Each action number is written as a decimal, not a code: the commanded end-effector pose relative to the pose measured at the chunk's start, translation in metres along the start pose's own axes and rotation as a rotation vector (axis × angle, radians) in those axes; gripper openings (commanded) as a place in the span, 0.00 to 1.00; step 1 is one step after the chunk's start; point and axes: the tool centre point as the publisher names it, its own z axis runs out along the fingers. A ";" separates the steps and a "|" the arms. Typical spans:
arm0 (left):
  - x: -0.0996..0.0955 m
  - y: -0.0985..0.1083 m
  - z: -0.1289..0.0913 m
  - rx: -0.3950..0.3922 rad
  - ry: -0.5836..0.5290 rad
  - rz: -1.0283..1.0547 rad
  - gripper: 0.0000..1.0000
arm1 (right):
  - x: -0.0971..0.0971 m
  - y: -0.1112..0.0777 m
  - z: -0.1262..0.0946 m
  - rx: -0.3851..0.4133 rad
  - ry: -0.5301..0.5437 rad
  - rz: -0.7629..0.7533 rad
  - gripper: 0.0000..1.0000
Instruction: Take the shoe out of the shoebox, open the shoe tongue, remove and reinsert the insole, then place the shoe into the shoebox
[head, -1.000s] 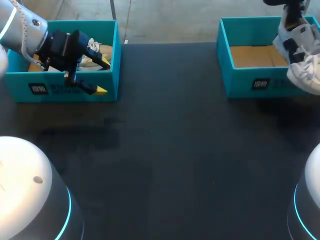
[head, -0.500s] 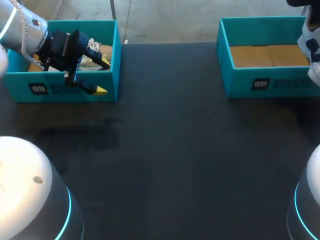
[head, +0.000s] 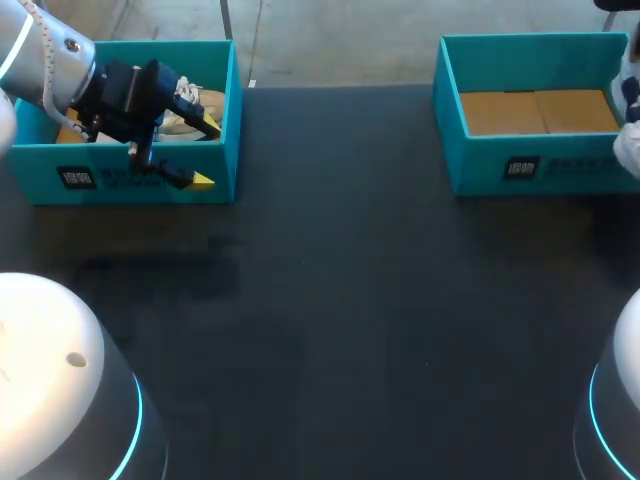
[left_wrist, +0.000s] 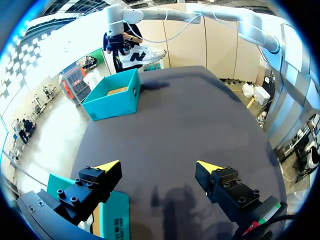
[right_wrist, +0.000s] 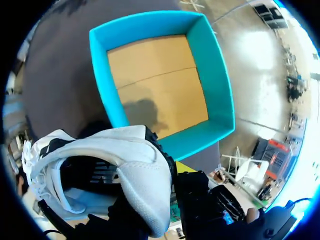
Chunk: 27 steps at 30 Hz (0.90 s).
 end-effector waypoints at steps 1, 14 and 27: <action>0.000 0.000 0.000 -0.003 0.000 0.000 1.00 | -0.004 -0.007 0.005 0.037 0.079 0.231 0.00; 0.000 0.000 0.000 -0.003 0.000 0.000 1.00 | 0.005 -0.032 0.005 0.082 0.158 0.698 0.00; 0.000 0.000 0.000 -0.003 0.000 0.000 1.00 | 0.020 -0.052 0.007 0.234 0.152 1.031 0.00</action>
